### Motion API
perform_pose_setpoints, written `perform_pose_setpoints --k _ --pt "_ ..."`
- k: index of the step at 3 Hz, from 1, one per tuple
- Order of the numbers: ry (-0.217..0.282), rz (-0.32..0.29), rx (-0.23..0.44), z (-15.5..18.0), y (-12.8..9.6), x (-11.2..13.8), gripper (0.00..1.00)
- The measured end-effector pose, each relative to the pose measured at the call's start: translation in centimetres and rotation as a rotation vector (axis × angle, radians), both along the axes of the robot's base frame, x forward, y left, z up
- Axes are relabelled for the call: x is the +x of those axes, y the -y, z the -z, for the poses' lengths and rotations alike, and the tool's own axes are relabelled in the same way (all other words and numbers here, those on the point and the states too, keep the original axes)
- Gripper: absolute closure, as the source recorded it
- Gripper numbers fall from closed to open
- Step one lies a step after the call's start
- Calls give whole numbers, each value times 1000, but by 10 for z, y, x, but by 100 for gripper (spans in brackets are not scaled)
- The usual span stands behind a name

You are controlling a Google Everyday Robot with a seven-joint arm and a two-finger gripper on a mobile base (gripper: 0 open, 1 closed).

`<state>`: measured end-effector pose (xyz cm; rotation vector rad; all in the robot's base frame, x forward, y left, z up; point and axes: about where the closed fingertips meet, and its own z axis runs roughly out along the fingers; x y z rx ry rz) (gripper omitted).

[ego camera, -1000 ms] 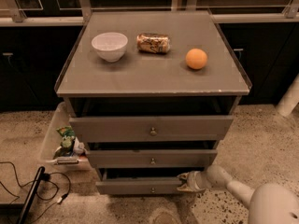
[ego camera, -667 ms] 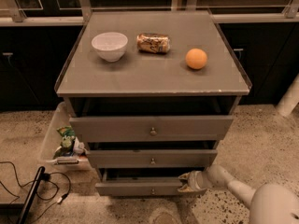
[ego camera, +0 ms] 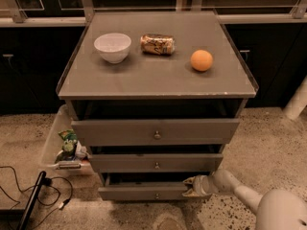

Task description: Open bottom drawer

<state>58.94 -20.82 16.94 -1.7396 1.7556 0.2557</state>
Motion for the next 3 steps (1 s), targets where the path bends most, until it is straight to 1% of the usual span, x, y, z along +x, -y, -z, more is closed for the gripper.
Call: perform_pose_setpoints --k 1,2,3 --pt "0 0 0 0 0 0 16" --pt "-32 25 -1 7 20 -38 19" --pt "-62 47 2 14 37 -74 42"
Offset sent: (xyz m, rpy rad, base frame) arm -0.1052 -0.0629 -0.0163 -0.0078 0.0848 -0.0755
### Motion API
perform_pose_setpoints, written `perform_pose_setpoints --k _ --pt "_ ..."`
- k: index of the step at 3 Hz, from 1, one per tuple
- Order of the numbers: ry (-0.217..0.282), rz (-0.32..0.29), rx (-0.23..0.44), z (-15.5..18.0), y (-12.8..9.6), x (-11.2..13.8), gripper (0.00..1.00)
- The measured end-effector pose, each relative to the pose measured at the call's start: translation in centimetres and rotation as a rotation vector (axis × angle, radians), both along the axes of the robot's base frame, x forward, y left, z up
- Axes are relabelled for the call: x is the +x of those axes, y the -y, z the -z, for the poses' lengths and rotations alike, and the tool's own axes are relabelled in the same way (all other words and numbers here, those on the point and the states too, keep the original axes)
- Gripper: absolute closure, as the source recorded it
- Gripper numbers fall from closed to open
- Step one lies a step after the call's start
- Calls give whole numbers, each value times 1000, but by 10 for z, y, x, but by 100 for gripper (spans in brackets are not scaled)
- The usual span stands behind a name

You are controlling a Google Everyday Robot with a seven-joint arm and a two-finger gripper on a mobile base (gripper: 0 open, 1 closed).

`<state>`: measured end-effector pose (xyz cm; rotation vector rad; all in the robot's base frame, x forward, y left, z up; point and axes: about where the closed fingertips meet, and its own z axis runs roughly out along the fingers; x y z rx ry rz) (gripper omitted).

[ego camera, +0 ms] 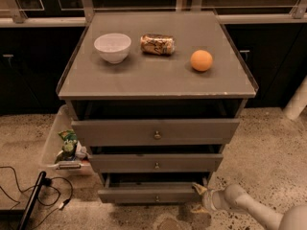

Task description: Open bottom drawer

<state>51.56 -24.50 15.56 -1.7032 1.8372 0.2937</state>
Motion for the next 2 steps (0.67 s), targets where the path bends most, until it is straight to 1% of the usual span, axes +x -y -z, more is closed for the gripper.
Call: perform_pose_setpoints --k 1,2 --pt "-6 4 1 -3 2 -8 65" --pt "-6 4 1 -8 2 -6 88"
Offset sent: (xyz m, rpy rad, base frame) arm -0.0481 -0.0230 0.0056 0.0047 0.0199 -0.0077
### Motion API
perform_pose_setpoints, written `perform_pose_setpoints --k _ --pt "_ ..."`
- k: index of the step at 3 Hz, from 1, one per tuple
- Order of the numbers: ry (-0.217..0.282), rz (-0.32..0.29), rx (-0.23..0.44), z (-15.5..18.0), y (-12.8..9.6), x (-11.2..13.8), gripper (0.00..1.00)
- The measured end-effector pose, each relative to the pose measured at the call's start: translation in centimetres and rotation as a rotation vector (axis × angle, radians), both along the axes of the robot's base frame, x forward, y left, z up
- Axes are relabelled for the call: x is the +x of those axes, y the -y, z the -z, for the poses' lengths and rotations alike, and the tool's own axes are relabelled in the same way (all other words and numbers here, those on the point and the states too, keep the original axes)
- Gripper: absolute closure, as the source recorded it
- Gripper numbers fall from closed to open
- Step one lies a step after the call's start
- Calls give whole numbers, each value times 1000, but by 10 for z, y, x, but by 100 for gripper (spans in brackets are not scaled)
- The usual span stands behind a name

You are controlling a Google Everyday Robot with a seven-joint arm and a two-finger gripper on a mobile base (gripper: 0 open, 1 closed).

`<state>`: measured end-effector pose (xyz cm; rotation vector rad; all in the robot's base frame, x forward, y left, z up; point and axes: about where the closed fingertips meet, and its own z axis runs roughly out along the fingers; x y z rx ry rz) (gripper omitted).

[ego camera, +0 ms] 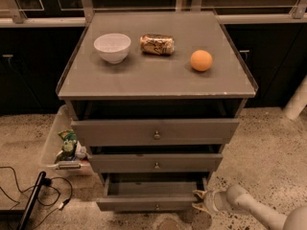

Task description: Open bottom drawer

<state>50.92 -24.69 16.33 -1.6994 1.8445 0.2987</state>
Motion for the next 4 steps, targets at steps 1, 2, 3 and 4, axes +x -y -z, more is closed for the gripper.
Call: perform_pose_setpoints --k 1,2,3,4 --pt "0 0 0 -4 0 0 100" --pt "0 0 0 -4 0 0 81" --pt "0 0 0 -4 0 0 58" --pt "-8 -5 -5 0 -3 4 35"
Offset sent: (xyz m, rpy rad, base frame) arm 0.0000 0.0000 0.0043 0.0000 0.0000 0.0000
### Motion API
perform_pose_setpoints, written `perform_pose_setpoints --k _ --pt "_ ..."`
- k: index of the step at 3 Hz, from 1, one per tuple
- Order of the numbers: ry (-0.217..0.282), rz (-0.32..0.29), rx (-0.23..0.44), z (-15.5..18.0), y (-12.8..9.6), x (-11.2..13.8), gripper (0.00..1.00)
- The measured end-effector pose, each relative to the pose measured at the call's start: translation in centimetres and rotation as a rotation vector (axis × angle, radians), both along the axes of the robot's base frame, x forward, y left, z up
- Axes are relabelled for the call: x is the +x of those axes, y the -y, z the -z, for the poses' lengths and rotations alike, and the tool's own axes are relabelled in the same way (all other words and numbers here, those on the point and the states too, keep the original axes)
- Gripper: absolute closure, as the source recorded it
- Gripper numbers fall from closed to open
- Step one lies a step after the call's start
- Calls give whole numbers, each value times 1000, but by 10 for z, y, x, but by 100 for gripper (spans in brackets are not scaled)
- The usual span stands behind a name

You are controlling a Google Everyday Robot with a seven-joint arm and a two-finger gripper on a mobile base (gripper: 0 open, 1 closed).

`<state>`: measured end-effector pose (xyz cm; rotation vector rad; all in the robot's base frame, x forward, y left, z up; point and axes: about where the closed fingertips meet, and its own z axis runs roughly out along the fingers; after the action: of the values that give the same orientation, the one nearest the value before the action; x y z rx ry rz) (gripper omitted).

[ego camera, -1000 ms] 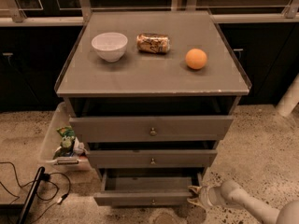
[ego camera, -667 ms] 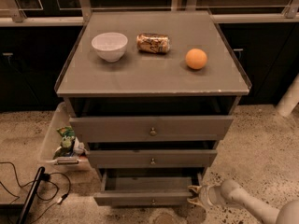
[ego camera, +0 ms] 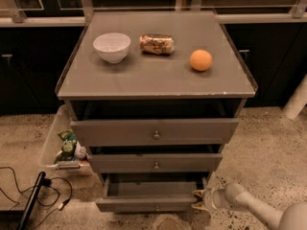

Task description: Open bottom drawer

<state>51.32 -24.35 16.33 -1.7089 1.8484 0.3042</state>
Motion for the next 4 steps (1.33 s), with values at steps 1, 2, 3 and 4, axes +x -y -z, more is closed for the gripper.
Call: perform_pose_setpoints --k 1,2,3,4 --pt "-17 -4 -7 11 -3 4 12" --pt "-17 -4 -7 11 -3 4 0" --pt "-17 -4 -7 11 -3 4 19" --pt "-20 -3 -3 11 -3 1 42"
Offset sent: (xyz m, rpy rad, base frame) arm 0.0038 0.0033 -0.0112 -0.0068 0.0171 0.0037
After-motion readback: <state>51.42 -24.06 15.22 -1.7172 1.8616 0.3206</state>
